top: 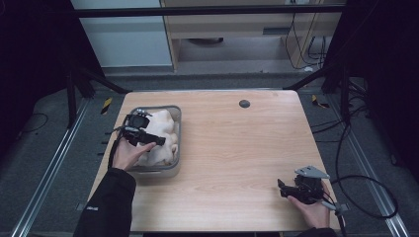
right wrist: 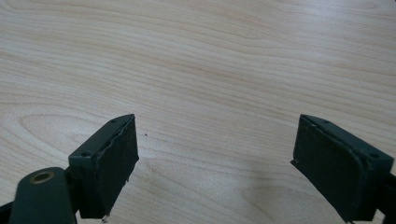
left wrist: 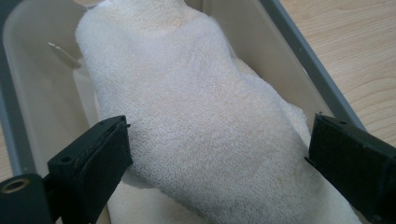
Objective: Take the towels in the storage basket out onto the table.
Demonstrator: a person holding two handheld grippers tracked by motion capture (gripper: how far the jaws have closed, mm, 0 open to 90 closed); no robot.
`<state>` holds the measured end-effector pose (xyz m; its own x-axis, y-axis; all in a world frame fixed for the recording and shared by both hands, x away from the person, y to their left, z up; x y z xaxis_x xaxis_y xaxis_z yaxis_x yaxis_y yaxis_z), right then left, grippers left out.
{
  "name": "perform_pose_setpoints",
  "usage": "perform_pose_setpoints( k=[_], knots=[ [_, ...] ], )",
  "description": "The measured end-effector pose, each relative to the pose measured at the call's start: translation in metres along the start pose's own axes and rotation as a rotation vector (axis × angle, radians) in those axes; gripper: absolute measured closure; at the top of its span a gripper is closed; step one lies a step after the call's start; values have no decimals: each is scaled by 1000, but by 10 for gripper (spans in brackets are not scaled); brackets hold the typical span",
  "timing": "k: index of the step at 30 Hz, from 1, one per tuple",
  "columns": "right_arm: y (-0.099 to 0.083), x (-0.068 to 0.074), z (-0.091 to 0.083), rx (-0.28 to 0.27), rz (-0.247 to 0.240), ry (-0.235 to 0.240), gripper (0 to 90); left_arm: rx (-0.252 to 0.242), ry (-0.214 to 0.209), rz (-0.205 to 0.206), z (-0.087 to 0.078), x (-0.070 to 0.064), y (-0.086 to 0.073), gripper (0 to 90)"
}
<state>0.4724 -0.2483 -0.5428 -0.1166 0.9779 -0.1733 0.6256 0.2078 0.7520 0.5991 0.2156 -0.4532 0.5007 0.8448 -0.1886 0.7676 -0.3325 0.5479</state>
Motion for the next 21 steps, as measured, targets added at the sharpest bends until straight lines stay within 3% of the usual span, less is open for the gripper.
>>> perform_pose_setpoints(
  k=[12, 21],
  knots=[
    [-1, 1, 1, 10, -8, 1, 128, 30, -11, -19, 23, 4, -10, 44],
    [-2, 1, 2, 14, -11, 0, 125, 48, -24, -51, 30, 4, -13, 91]
  ],
)
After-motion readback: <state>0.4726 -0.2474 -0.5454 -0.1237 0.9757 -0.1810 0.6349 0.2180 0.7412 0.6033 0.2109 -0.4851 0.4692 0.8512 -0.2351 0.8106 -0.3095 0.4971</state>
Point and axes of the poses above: each handheld gripper's, and its own axes: z roughly forward along the jaws, y roughly out of its top, x roughly to its left, the point moved 8 cm from there along z, roughly forward along the jaws, and after that the axes turned 12 degrees about -y, right-handed, at the moved point
